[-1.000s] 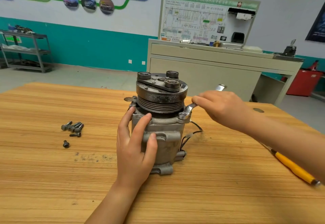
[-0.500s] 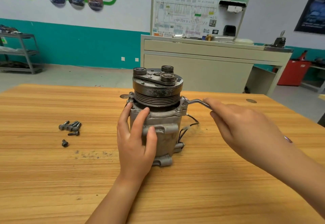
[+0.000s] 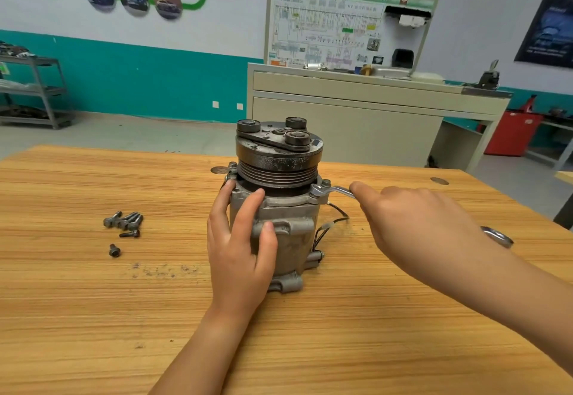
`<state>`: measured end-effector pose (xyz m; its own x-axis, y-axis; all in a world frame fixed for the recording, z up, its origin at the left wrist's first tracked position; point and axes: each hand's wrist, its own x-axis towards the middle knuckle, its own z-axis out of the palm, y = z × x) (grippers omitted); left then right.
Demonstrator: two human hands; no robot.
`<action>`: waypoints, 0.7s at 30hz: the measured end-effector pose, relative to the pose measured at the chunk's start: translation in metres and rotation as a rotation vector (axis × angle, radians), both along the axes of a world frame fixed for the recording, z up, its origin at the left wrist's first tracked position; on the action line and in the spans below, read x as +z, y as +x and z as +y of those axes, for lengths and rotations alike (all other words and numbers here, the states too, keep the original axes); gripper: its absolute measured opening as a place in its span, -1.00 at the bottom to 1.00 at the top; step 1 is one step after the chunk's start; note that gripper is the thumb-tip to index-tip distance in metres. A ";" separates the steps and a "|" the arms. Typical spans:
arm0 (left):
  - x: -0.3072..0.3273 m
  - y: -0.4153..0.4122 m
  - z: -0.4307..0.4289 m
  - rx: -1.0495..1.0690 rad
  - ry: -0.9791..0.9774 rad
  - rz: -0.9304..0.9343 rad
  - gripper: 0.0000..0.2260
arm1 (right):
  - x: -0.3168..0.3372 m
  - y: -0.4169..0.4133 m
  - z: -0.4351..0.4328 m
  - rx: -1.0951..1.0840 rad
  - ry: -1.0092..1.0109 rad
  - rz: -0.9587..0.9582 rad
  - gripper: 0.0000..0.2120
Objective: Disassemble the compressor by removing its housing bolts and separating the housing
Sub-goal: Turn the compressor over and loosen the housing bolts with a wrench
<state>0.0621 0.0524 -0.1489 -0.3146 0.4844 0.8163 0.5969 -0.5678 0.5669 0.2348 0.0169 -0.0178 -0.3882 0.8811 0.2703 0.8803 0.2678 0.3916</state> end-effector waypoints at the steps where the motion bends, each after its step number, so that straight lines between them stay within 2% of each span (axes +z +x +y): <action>1: 0.000 0.000 0.000 0.001 0.003 0.002 -0.67 | 0.001 -0.004 -0.003 -0.026 -0.014 -0.034 -0.62; 6: 0.000 0.001 0.000 0.002 0.008 0.000 -0.66 | 0.006 -0.027 -0.013 -0.028 -0.042 -0.159 -0.47; 12: 0.000 0.001 0.000 -0.006 0.003 -0.010 -0.67 | -0.002 -0.015 -0.006 0.018 0.023 -0.258 -0.48; 17: 0.000 0.001 -0.001 -0.015 0.003 -0.010 -0.66 | 0.025 0.015 0.052 0.192 0.041 -0.341 -0.54; 20: 0.001 0.001 -0.001 -0.022 0.004 -0.013 -0.66 | 0.015 0.024 0.087 0.405 0.145 -0.269 -0.56; 21: 0.001 0.001 -0.001 -0.021 0.003 -0.011 -0.66 | 0.007 0.024 0.096 0.498 0.186 -0.162 -0.61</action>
<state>0.0627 0.0512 -0.1479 -0.3129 0.4889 0.8143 0.5786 -0.5818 0.5716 0.2591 0.1125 -0.0112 -0.7953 0.5237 0.3054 0.5894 0.5498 0.5919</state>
